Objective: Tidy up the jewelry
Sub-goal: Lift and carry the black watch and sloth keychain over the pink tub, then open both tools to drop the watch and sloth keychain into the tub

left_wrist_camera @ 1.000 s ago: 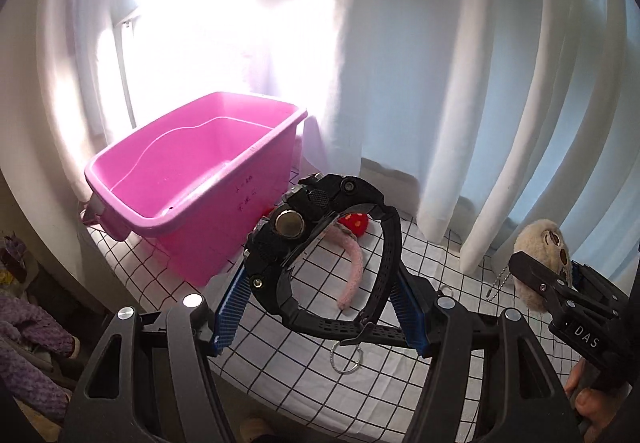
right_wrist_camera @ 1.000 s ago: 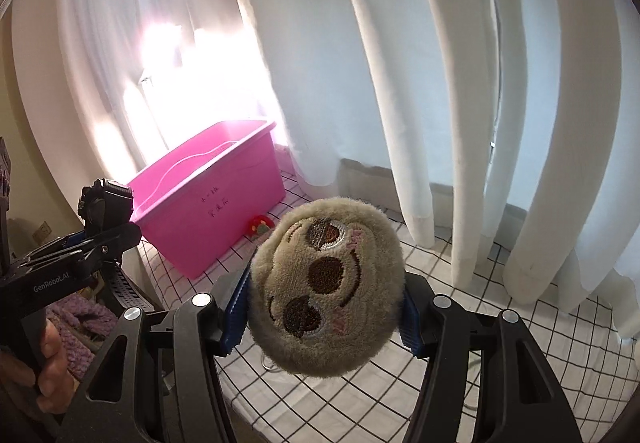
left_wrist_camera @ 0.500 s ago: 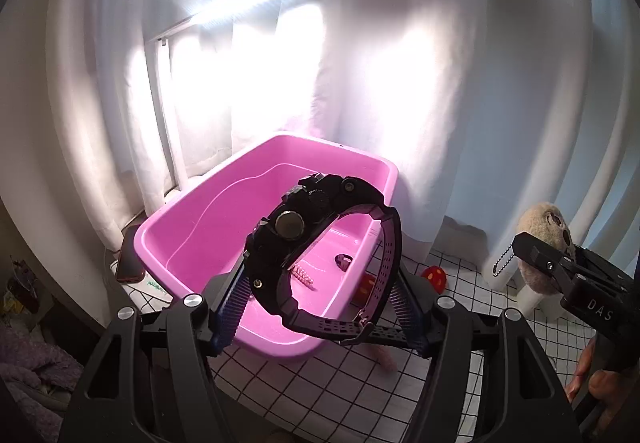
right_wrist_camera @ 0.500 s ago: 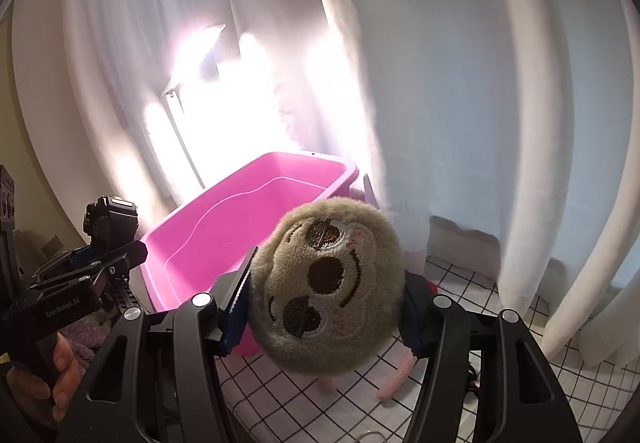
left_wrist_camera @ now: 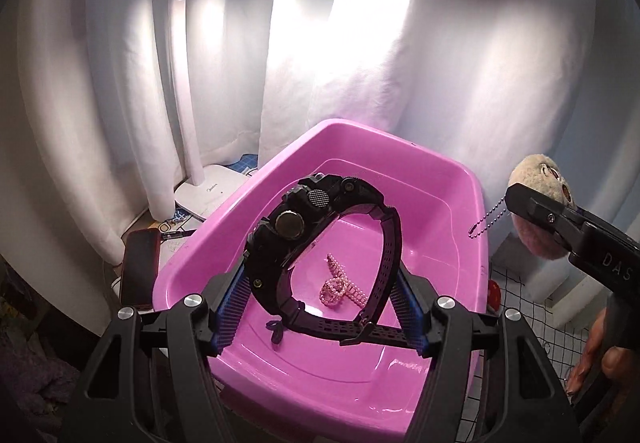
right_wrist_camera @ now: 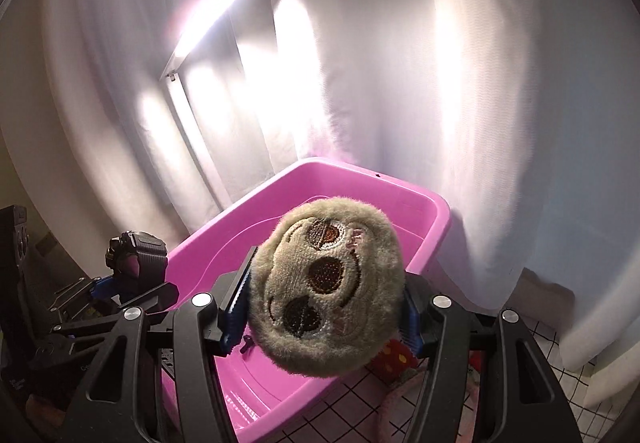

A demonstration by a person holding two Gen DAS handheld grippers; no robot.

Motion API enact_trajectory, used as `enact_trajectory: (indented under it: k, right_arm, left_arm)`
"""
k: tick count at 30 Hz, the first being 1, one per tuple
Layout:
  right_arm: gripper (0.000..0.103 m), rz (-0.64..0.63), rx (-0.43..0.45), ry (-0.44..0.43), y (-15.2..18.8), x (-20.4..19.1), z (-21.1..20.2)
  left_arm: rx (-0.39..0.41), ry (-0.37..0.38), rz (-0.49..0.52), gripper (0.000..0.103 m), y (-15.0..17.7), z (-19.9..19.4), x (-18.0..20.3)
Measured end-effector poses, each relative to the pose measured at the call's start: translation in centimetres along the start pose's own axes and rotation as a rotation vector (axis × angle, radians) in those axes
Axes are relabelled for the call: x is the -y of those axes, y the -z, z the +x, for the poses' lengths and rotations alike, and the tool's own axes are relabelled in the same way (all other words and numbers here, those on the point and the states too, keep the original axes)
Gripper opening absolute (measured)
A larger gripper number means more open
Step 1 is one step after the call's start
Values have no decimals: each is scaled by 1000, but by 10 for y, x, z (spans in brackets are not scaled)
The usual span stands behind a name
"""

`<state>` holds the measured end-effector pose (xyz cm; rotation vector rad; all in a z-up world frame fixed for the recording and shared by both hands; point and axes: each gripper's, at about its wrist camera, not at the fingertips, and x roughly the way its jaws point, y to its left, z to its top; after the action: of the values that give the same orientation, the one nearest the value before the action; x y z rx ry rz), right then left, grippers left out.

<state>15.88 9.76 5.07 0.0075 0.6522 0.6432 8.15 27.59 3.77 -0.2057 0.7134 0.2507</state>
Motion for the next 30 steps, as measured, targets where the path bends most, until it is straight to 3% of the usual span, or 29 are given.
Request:
enact_trajectory:
  k: [13,25,30]
  right_arm:
    - [58,-36,-131,-90,-18,0,70]
    - [58,-20,-389,-85,-21,7,149]
    - [58,-28,-426,-75,-23,6,161]
  left_arm:
    - [-77,-87,-88,63,-11,44,-18]
    - [-286,-104,-149,64,-6,93,-29]
    - [-330,-111,-156,64,-5,101,-29]
